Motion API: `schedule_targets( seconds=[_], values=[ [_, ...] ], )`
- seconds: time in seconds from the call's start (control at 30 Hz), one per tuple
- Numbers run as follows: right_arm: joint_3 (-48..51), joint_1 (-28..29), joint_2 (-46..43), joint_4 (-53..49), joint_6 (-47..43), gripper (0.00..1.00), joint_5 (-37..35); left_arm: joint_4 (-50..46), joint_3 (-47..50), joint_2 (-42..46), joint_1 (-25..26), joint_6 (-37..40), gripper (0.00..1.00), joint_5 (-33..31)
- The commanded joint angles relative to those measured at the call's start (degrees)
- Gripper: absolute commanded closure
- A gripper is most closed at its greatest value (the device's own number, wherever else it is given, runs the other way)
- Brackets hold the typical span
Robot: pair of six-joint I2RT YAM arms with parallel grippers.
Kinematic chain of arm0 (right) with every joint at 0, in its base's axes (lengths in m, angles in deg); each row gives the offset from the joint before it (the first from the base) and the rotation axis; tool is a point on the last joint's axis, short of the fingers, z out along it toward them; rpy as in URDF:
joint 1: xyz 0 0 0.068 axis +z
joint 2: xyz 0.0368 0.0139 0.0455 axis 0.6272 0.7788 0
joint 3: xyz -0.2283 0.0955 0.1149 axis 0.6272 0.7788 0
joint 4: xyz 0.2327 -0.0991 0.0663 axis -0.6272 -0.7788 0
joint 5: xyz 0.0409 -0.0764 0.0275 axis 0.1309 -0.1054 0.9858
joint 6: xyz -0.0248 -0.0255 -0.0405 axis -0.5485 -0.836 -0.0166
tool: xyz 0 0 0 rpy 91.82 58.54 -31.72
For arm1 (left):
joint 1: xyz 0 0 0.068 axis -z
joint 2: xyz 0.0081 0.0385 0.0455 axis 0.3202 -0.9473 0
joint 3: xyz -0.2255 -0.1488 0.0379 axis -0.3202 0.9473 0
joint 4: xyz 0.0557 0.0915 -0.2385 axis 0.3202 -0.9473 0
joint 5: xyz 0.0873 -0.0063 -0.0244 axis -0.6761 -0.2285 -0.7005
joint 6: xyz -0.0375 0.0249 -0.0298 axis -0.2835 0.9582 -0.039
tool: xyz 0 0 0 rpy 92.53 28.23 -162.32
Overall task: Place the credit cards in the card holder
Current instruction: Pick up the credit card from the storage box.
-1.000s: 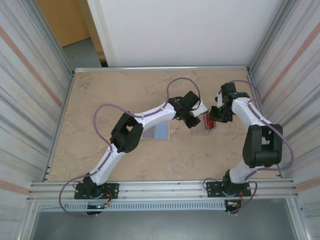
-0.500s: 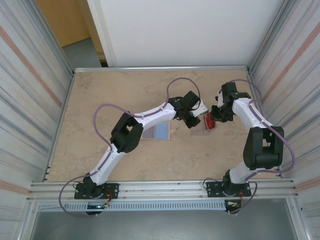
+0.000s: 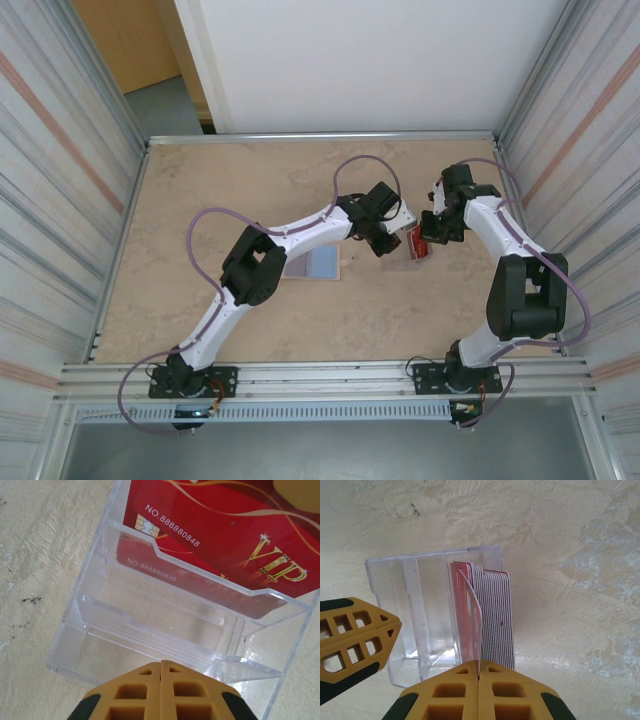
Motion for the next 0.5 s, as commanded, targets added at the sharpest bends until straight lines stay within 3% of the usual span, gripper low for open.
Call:
schedule_targets(
  seconds=[0.0,0.3,0.47],
  values=[
    [-0.96,-0.36,-1.11,-1.92,-1.24,1.0,-1.7,-4.16,1.57,0.09,0.68,1.18,1.0,-0.57],
    [-1.44,-1.43,-4.06,-2.84,-0.68,1.0,2.39,-4.94,0.01,2.38,0.38,2.31,1.0,-1.8],
    [-2.76,-2.87,-8.18,-4.56,0.46,1.0,5.36,-5.45,-1.14,6.67,0.24,3.59,0.87,-2.68]
  ],
)
